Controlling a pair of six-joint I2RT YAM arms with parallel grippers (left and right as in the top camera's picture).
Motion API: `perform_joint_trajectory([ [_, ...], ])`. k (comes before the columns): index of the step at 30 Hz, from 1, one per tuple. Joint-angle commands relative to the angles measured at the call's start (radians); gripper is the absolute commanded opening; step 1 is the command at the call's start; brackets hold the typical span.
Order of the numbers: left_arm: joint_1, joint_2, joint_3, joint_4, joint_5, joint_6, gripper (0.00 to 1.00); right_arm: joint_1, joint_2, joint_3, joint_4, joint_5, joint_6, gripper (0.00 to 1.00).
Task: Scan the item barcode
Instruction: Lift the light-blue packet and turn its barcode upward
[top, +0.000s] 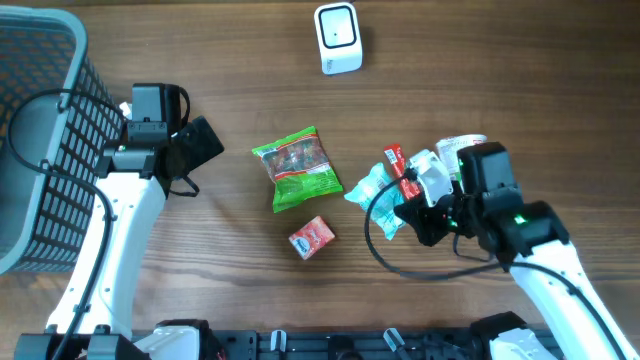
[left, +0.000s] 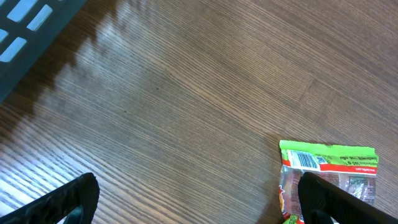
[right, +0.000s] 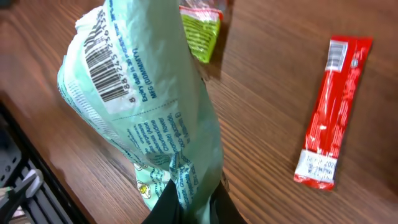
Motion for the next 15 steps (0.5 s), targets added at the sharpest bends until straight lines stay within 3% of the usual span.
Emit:
perform_joint_trajectory([
  [1, 0.004, -0.013, 0.001, 0.002, -0.01, -0.005, 1.0, 0.002, -0.016, 0.024, 0.004, -0.05, -0.023, 0.04],
  [5, 0.004, -0.013, 0.001, 0.002, -0.009, -0.005, 1.0, 0.002, -0.002, 0.052, 0.012, -0.05, -0.019, 0.04],
  [9, 0.004, -0.013, 0.001, 0.002, -0.01, -0.005, 1.0, 0.002, 0.095, 0.243, -0.105, -0.074, 0.006, 0.04],
  [12, 0.004, -0.013, 0.001, 0.002, -0.009, -0.005, 1.0, 0.002, 0.279, 0.467, -0.29, -0.076, -0.024, 0.04],
  [15, 0.004, -0.013, 0.001, 0.002, -0.009, -0.005, 1.0, 0.008, 0.455, 0.636, -0.35, 0.032, -0.029, 0.04],
])
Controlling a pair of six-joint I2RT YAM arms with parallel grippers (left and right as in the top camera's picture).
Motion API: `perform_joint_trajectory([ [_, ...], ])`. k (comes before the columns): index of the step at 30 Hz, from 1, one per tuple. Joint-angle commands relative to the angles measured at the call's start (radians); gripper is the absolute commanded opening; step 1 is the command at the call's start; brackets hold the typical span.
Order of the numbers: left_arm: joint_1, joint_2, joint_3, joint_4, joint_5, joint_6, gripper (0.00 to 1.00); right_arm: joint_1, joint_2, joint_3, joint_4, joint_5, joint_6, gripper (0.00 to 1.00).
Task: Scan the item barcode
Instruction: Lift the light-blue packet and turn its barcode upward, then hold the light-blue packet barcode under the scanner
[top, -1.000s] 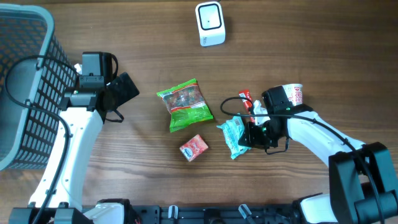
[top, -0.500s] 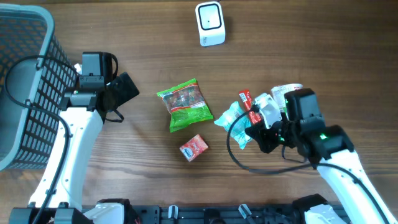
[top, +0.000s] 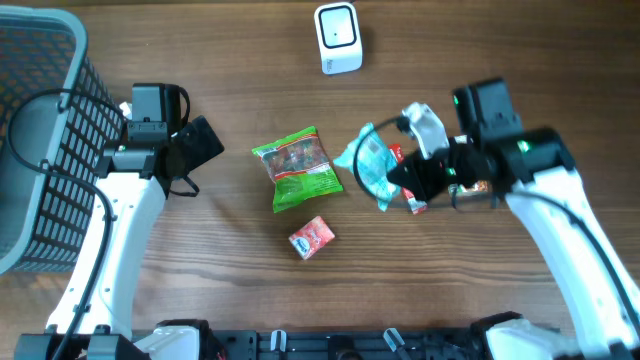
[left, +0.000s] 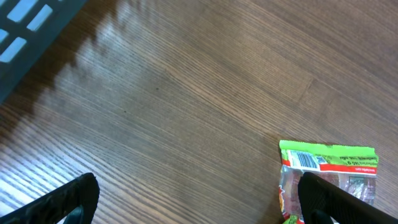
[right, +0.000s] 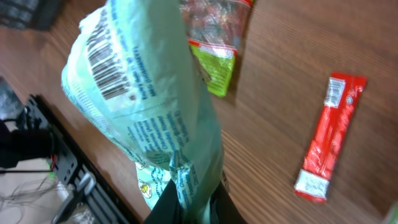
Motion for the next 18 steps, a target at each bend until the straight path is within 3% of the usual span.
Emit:
perform_joint_trajectory([
  [1, 0.004, -0.013, 0.001, 0.002, -0.009, -0.005, 1.0, 0.015, 0.176, 0.191, -0.023, 0.137, -0.013, 0.04],
  [3, 0.004, -0.013, 0.001, 0.002, -0.009, -0.005, 1.0, 0.028, 0.253, 0.308, -0.032, 0.26, -0.013, 0.04],
  [6, 0.004, -0.013, 0.001, 0.002, -0.009, -0.005, 1.0, 0.06, 0.409, 0.622, -0.093, 0.499, -0.014, 0.04],
  [10, 0.004, -0.013, 0.001, 0.002, -0.009, -0.005, 1.0, 0.072, 0.547, 0.834, -0.064, 0.673, -0.1, 0.04],
  [18, 0.004, -0.013, 0.001, 0.002, -0.009, -0.005, 1.0, 0.249, 0.748, 0.838, 0.509, 1.238, -0.476, 0.04],
])
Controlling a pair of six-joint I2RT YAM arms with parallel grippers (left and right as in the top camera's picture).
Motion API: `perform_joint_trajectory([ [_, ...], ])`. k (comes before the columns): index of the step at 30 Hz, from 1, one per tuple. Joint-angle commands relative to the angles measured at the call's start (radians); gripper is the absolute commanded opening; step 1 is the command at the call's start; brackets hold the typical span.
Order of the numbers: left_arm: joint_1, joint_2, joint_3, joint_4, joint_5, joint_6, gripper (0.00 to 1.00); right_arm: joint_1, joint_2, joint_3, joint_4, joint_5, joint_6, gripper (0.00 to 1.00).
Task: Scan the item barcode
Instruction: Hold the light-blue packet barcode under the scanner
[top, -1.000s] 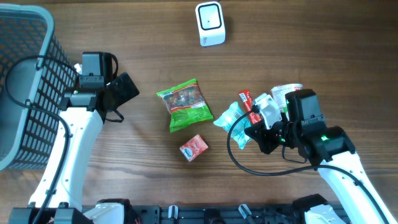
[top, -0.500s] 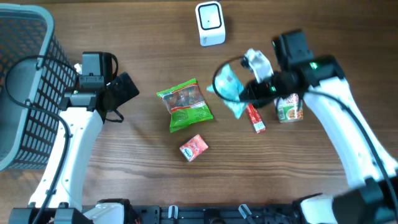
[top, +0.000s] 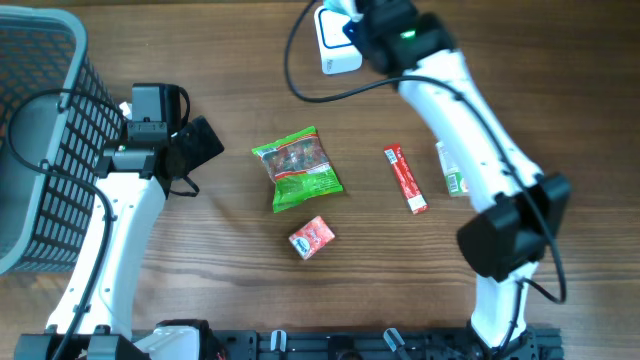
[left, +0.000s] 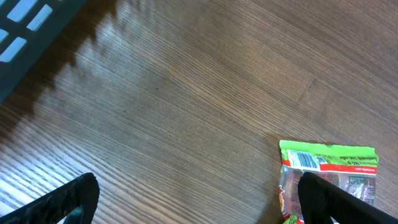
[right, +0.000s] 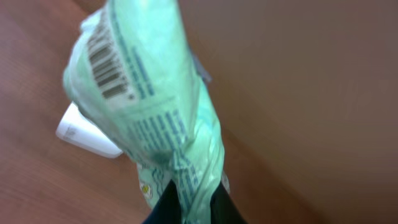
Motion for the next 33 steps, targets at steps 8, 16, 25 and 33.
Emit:
perform_joint_trajectory([
  [8, 0.004, -0.013, 0.001, 0.002, -0.01, -0.005, 1.0, 0.053, 0.383, 0.025, 0.605, 0.663, -0.517, 0.04],
  [16, 0.004, -0.013, 0.001, 0.002, -0.009, -0.005, 1.0, 0.07, 0.452, -0.02, 0.602, 0.684, -0.662, 0.04],
  [25, 0.004, -0.013, 0.001, 0.002, -0.009, -0.005, 1.0, 0.084, 0.447, -0.024, 0.613, 0.689, -0.698, 0.04],
  [33, 0.004, -0.013, 0.001, 0.002, -0.01, -0.005, 1.0, 0.093, 0.134, -0.024, 0.274, 0.578, -0.377, 0.04],
])
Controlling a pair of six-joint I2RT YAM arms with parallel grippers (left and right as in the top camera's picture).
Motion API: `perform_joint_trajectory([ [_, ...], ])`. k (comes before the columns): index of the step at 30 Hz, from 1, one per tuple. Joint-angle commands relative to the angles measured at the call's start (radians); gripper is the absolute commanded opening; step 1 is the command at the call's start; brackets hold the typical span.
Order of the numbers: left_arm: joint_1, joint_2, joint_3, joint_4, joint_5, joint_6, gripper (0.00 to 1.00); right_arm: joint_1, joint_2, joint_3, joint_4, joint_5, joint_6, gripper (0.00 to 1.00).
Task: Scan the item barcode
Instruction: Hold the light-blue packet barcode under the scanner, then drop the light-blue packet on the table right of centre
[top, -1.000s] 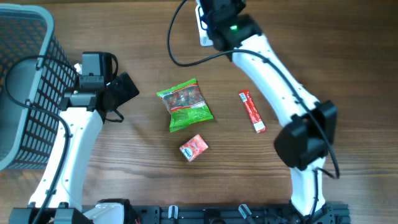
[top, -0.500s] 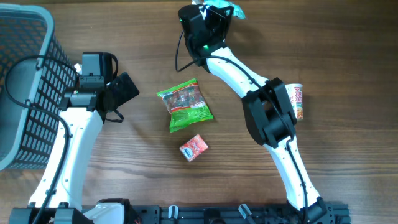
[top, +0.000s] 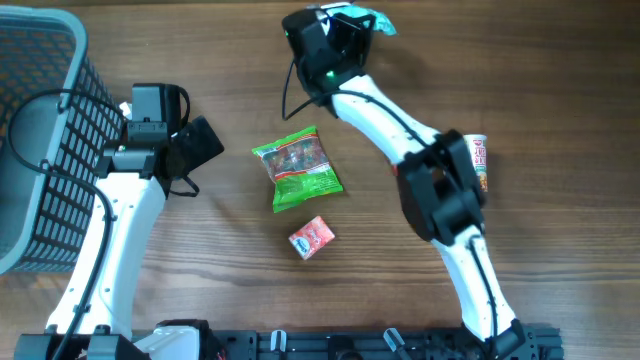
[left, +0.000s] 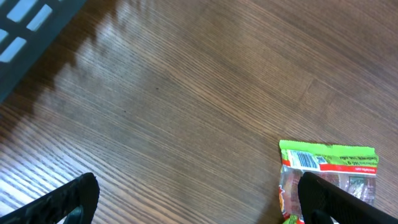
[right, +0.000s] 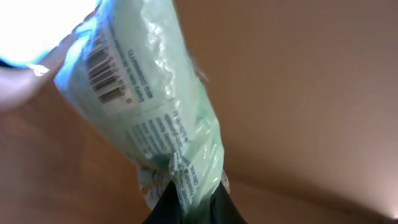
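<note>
My right gripper (right: 189, 198) is shut on a pale green bag (right: 149, 106), whose barcode (right: 102, 79) faces the wrist camera. From overhead the right arm reaches to the table's far edge. There the gripper (top: 345, 28) covers the spot of the white scanner, which is hidden, and a corner of the bag (top: 377, 20) sticks out. A bright white patch (right: 28, 28) fills the top left of the right wrist view. My left gripper (top: 200, 144) (left: 199, 200) hangs open over bare wood near the basket.
A dark mesh basket (top: 40, 150) (left: 25, 25) stands at the left. A green snack bag (top: 297, 168) (left: 329, 167) and a small red packet (top: 312, 238) lie mid-table. A cup with a red label (top: 478, 162) sits at the right, beside the right arm.
The right gripper, with the green bag in it, has moved a little left along the far edge and now fully covers the scanner. The left arm has not moved.
The right gripper first held the green bag low at the right, near a red stick packet. It then held it higher, nearer mid-table, then at the scanner by the far edge, and now over it. The left gripper stayed open throughout.
</note>
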Motion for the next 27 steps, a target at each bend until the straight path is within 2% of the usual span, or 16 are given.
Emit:
perform_joint_trajectory([
  [1, 0.004, -0.013, 0.001, 0.002, -0.01, -0.005, 1.0, 0.013, -0.249, 0.017, -0.278, -0.147, 0.326, 0.04],
  [3, 0.004, -0.013, 0.001, 0.002, -0.01, -0.005, 1.0, 0.004, -0.357, 0.017, -0.563, -0.406, 0.532, 0.04],
  [5, 0.004, -0.013, 0.001, 0.002, -0.01, -0.005, 1.0, -0.039, -0.438, 0.017, -0.779, -0.755, 0.672, 0.04],
  [8, 0.004, -0.013, 0.001, 0.002, -0.01, -0.005, 1.0, -0.14, -0.459, 0.014, -1.046, -1.201, 0.755, 0.04],
  [10, 0.004, -0.013, 0.001, 0.002, -0.01, -0.005, 1.0, -0.195, -0.455, -0.04, -1.1, -1.284, 0.806, 0.04],
  [12, 0.004, -0.013, 0.001, 0.002, -0.01, -0.005, 1.0, -0.255, -0.455, -0.148, -1.076, -1.276, 0.845, 0.04],
  [15, 0.004, -0.013, 0.001, 0.002, -0.01, -0.005, 1.0, -0.324, -0.455, -0.385, -0.956, -1.269, 0.914, 0.04],
  [17, 0.004, -0.013, 0.001, 0.002, -0.01, -0.005, 1.0, -0.341, -0.455, -0.503, -0.872, -1.191, 0.964, 0.07],
  [18, 0.004, -0.013, 0.001, 0.002, -0.01, -0.005, 1.0, -0.344, -0.455, -0.544, -0.842, -1.106, 0.999, 0.41],
  [19, 0.004, -0.013, 0.001, 0.002, -0.01, -0.005, 1.0, -0.344, -0.455, -0.559, -0.818, -1.086, 1.005, 0.45],
  [21, 0.004, -0.013, 0.001, 0.002, -0.01, -0.005, 1.0, -0.344, -0.464, -0.546, -0.794, -1.093, 1.005, 0.65],
  [23, 0.004, -0.013, 0.001, 0.002, -0.01, -0.006, 1.0, -0.343, -0.514, -0.486, -0.797, -1.103, 1.01, 0.74],
  [27, 0.004, -0.013, 0.001, 0.002, -0.01, -0.006, 1.0, -0.306, -0.653, -0.461, -0.742, -1.423, 1.012, 0.75],
])
